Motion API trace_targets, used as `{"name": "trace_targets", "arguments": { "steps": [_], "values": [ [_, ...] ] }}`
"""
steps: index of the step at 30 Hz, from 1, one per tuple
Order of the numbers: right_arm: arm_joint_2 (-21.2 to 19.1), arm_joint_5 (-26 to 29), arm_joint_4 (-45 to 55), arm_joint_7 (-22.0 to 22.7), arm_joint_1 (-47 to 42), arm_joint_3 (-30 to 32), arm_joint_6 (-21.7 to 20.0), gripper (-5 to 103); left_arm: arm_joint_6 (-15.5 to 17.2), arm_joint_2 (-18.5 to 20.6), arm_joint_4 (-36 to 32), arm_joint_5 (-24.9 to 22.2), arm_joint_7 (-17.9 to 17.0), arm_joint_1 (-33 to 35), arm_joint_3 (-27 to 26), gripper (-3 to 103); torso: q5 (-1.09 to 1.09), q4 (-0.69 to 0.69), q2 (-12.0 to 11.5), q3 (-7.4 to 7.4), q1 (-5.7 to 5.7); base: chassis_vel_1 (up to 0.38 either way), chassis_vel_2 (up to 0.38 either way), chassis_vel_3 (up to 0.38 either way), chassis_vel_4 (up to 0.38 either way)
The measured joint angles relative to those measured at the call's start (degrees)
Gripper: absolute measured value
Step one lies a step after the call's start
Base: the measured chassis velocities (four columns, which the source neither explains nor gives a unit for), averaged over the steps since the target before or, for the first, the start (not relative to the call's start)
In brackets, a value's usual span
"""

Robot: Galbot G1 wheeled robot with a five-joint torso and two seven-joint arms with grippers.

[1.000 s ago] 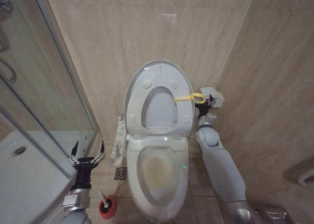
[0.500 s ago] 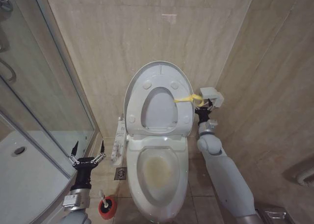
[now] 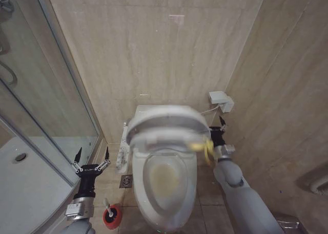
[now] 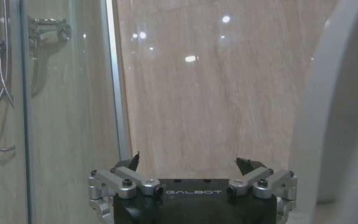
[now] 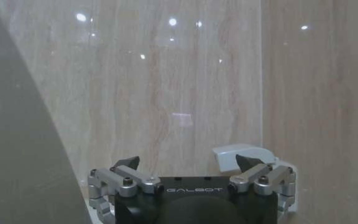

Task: Open the toilet lid, clean the toilet bowl with a toilet brush, close the toilet lid, and flush.

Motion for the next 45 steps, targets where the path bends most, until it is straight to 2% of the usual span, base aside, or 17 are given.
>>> {"name": "trace_targets", "arguments": {
  "steps": [8, 12, 18, 27, 45],
  "values": [
    [0.1, -0.3, 5.8, -0.1, -10.2, 1.2, 1.3, 100, 0.0, 0.0, 0.0, 0.0, 0.0, 0.0, 0.0, 100, 0.0, -0.02, 0.0, 0.0, 0.0, 0.0, 0.0, 0.0, 0.0],
    [1.4, -0.8, 7.8, -0.2, -13.3, 1.3, 1.5, 100, 0.0, 0.0, 0.0, 0.0, 0.0, 0.0, 0.0, 100, 0.0, 0.03, 0.0, 0.0, 0.0, 0.0, 0.0, 0.0, 0.0],
    [2.7, -1.6, 9.8, -0.8, -16.4, 3.6, 1.9, 100, 0.0, 0.0, 0.0, 0.0, 0.0, 0.0, 0.0, 100, -0.01, 0.01, 0.0, 0.0, 0.0, 0.0, 0.0, 0.0, 0.0],
    [3.1, -3.0, 9.1, 0.3, -17.6, 6.3, 3.8, 100, 0.0, 0.0, 0.0, 0.0, 0.0, 0.0, 0.0, 100, 0.0, 0.0, 0.0, 0.0, 0.0, 0.0, 0.0, 0.0, 0.0],
    [3.1, -1.2, 11.3, 0.7, -18.3, 7.1, 3.2, 100, 0.0, 0.0, 0.0, 0.0, 0.0, 0.0, 0.0, 100, 0.0, 0.0, 0.0, 0.01, 0.01, 0.0, 0.0, 0.0, 0.0]
  ]
}}
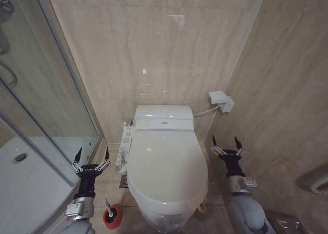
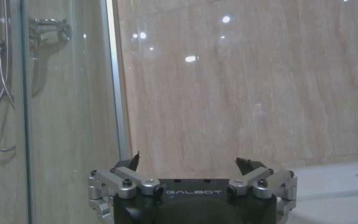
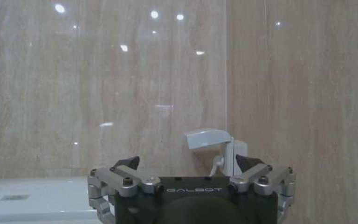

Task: Open the toilet lid, clean the toilet bowl with a toilet brush, close the toilet lid, and flush.

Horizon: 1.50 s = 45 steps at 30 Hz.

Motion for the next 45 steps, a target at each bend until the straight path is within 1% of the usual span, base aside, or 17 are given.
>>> {"name": "trace_targets", "arguments": {
  "steps": [28, 31, 33, 34, 36, 37, 38, 39, 40, 41, 42, 43, 44, 45],
  "values": [
    [0.0, 0.1, 0.0, 0.1, 0.1, -0.1, -0.1, 100, 0.0, 0.0, 0.0, 0.0, 0.0, 0.0, 0.0, 100, 0.0, 0.0, 0.0, 0.0, 0.0, 0.0, 0.0, 0.0, 0.0],
    [0.0, 0.1, 0.0, 0.1, 0.1, -0.1, -0.1, 100, 0.9, -0.2, -0.1, 0.0, -0.2, -0.1, 0.3, 100, 0.0, 0.0, 0.0, 0.0, 0.0, 0.0, 0.0, 0.0, 0.0],
    [0.0, 0.1, 0.0, 0.1, 0.1, -0.1, -0.1, 100, 4.4, -1.1, -0.9, 0.0, -1.2, -0.6, 1.8, 100, 0.0, 0.0, 0.0, 0.0, 0.0, 0.0, 0.0, 0.0, 0.0],
    [0.0, 0.1, 0.0, 0.1, 0.1, -0.1, -0.1, 100, 4.4, -1.1, -0.9, 0.0, -1.2, -0.6, 1.8, 100, 0.0, 0.0, 0.0, 0.0, 0.0, 0.0, 0.0, 0.0, 0.0],
    [0.0, 0.1, 0.0, 0.1, 0.1, -0.1, -0.1, 100, 9.4, -2.3, -1.9, 0.0, -2.6, -1.2, 3.8, 100, 0.0, 0.0, 0.0, 0.0, 0.0, 0.0, 0.0, 0.0, 0.0],
    [0.0, 0.1, 0.0, 0.1, 0.1, -0.1, -0.1, 100, 10.8, -2.6, -2.3, 0.0, -3.0, -1.4, 4.4, 100, 0.0, 0.0, 0.0, 0.0, 0.0, 0.0, 0.0, 0.0, 0.0],
    [0.0, 0.1, 0.0, 0.1, 0.1, -0.1, -0.1, 100, 10.8, -2.6, -2.3, 0.0, -3.0, -1.4, 4.4, 100, 0.0, 0.0, 0.0, 0.0, 0.0, 0.0, 0.0, 0.0, 0.0],
    [0.0, 0.1, 0.0, 0.1, 0.1, -0.1, -0.1, 100, 13.8, -3.4, -3.0, 0.1, -3.9, -1.8, 5.6, 100, 0.0, 0.0, 0.0, 0.0, 0.0, 0.0, 0.0, 0.0, 0.0],
    [0.0, 0.1, -0.1, 0.1, 0.1, -0.1, -0.1, 100, 16.2, -3.9, -3.6, 0.4, -4.6, -2.1, 6.6, 100, 0.0, 0.0, 0.0, 0.0, 0.0, 0.0, 0.0, 0.0, 0.0],
    [0.0, 0.1, -0.1, 0.1, 0.1, -0.1, -0.1, 100, 17.6, -4.1, -5.0, 2.7, -5.7, -2.0, 7.3, 100, -0.04, -0.01, 0.0, 0.01, 0.01, 0.0, 0.0, 0.0, 0.0],
    [0.0, 0.1, -0.1, 0.1, 0.1, -0.1, -0.1, 100, 17.6, -4.1, -5.0, 2.7, -5.7, -2.0, 7.3, 100, -0.04, -0.01, 0.0, 0.01, 0.01, 0.0, 0.0, 0.0, 0.0],
    [0.0, 0.1, -0.1, 0.1, 0.1, -0.1, -0.1, 100, 18.2, -4.0, -6.5, 4.8, -6.4, -1.7, 7.4, 100, 0.03, -0.02, 0.0, 0.0, 0.0, 0.0, 0.0, 0.0, 0.0],
    [0.0, 0.1, -0.1, 0.1, 0.1, -0.1, -0.1, 100, 18.2, -3.9, -7.5, 5.9, -6.6, -1.4, 7.4, 100, 0.02, 0.01, 0.0, 0.0, 0.0, 0.0, 0.0, 0.0, 0.0],
    [0.0, 0.1, -0.1, 0.1, 0.1, -0.1, -0.1, 100, 18.0, -3.5, -8.3, 7.0, -6.8, -1.2, 7.2, 100, 0.01, 0.0, 0.0, 0.0, 0.0, 0.0, 0.0, 0.0, 0.0]
  ]
}}
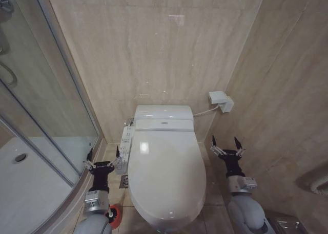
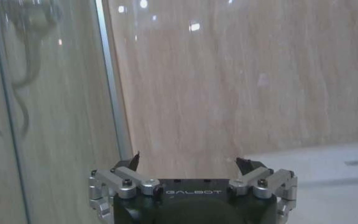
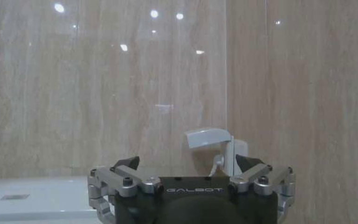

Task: Open the toilet lid, clean the toilet bowl with a toilet brush, close the toilet lid, and flush.

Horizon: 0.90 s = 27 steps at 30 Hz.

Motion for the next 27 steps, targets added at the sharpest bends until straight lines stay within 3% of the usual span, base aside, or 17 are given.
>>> {"name": "trace_targets", "arguments": {
  "steps": [7, 9, 11, 13, 27],
  "values": [
    [0.0, 0.0, 0.0, 0.0, 0.0, 0.0, 0.0, 100, -5.6, 1.4, -2.4, 0.8, 0.1, 0.2, -1.0, 100, -0.02, 0.0, 0.0, 0.0, 0.0, 0.0, 0.0, 0.0, 0.0],
    [0.0, 0.0, 0.0, 0.0, 0.0, 0.0, 0.0, 100, -9.7, 2.0, -3.7, 0.1, 0.8, 0.2, -2.3, 100, -0.01, -0.01, 0.0, 0.0, 0.0, 0.0, 0.0, 0.0, 0.0],
    [0.0, 0.0, 0.0, 0.0, 0.0, 0.0, 0.0, 100, -10.8, 2.0, -2.4, 0.2, 0.7, 0.4, -2.6, 100, 0.01, -0.01, 0.0, 0.0, 0.0, 0.0, 0.0, 0.0, 0.0],
    [0.0, 0.0, 0.0, 0.0, 0.0, 0.0, 0.0, 100, -14.2, 1.7, 2.5, 0.4, -0.2, 0.6, -3.6, 100, -0.03, 0.0, 0.0, 0.0, 0.0, 0.0, 0.0, 0.0, 0.0],
    [0.0, 0.0, 0.0, 0.0, 0.0, 0.0, 0.0, 100, -16.2, -0.3, 5.3, 1.9, 0.1, -0.4, -2.5, 100, -0.01, -0.01, 0.0, -0.01, -0.02, -0.02, 0.021, 0.02, -0.023]
  ]
}}
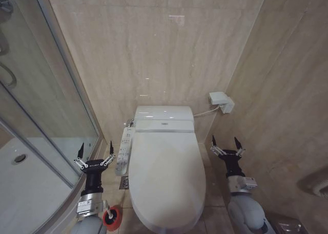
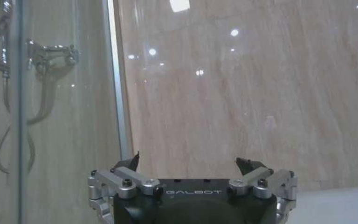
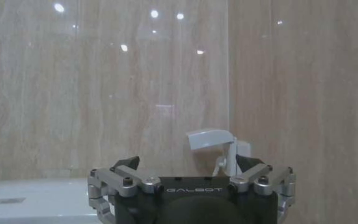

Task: Open the toilet lid, clean the toilet bowl with a toilet brush, close the toilet lid, and flush.

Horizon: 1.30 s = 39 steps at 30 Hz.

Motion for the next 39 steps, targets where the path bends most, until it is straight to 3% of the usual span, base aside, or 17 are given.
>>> {"name": "trace_targets", "arguments": {
  "steps": [39],
  "values": [
    [0.0, 0.0, 0.0, 0.0, 0.0, 0.0, 0.0, 100, -1.8, 0.6, 4.0, 0.6, 1.2, -3.8, 1.1, 100, 0.0, 0.0, 0.0, 0.0, -0.01, -0.052, 0.047, 0.054, -0.047]
  ]
}}
